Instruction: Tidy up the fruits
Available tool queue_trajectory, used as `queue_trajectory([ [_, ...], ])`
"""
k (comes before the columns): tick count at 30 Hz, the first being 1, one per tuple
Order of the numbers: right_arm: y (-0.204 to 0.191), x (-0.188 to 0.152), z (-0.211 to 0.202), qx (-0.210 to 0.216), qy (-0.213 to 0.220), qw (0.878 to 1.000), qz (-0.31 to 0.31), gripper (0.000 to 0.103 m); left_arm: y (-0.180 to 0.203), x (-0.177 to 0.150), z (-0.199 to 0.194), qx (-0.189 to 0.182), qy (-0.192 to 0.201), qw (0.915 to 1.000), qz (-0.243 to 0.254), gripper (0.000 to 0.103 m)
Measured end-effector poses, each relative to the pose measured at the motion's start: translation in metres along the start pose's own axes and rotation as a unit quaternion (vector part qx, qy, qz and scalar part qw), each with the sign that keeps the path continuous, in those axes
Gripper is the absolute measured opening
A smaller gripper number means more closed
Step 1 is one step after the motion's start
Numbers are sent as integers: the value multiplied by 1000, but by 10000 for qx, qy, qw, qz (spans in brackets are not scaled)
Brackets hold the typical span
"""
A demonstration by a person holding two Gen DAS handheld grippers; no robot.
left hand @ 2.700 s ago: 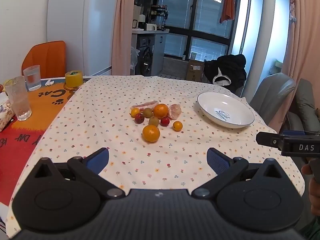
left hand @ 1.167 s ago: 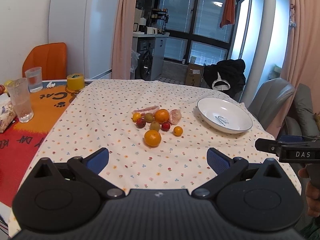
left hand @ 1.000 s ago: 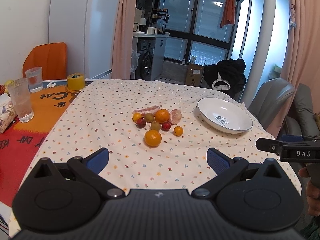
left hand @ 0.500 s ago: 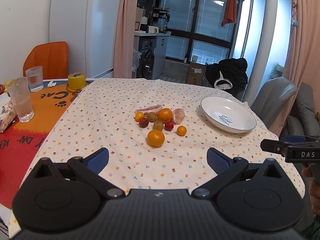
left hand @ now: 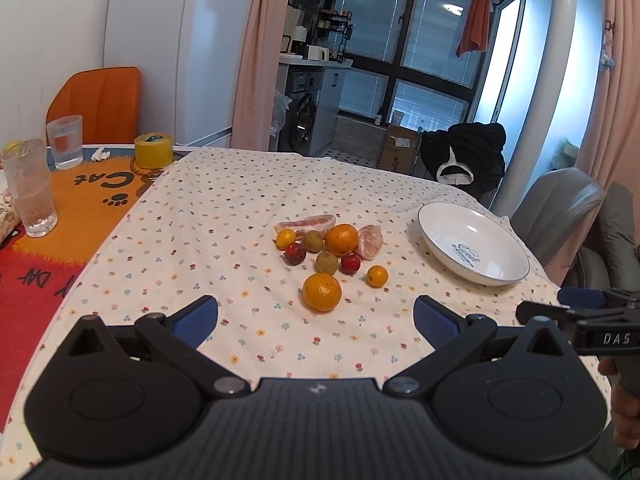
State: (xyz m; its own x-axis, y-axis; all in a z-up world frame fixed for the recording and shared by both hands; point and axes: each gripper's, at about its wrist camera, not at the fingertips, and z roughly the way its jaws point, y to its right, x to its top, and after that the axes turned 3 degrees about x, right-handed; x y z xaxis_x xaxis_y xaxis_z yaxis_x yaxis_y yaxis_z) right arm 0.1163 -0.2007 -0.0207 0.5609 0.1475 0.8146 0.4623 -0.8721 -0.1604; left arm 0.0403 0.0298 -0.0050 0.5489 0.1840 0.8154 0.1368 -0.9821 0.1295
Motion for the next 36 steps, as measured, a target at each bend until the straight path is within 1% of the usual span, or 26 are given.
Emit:
queue_trajectory([
  [8,7,6,25,315,-177,9993,129,103,1,7,24,-156,-31,9999,-13,103],
  [19,12,17,56,594,-285,9978,110,103,-4,14,59,-108,-237,9996,-148,102],
  [23,14,21,69,700,-400,9967,131,103,-6,16,71,-84,-311,9992,-223,102],
  [28,14,25,83,796,-461,9958,34,102,-3,18,86,-77,-403,9990,-159,101],
  [29,14,26,86,827,-470,9955,32,102,-3,19,89,-72,-427,9989,-154,100],
  [31,13,27,92,877,-502,9949,-1,96,-1,19,96,-83,-480,9987,-144,94],
  [33,12,28,98,935,-532,9942,-34,89,0,19,103,-85,-552,9984,-122,86],
  [34,12,28,102,968,-561,9937,-41,87,0,19,107,-87,-589,9982,-112,84],
  [36,12,29,109,1030,-607,9928,-68,79,1,18,115,-99,-659,9977,-95,74],
])
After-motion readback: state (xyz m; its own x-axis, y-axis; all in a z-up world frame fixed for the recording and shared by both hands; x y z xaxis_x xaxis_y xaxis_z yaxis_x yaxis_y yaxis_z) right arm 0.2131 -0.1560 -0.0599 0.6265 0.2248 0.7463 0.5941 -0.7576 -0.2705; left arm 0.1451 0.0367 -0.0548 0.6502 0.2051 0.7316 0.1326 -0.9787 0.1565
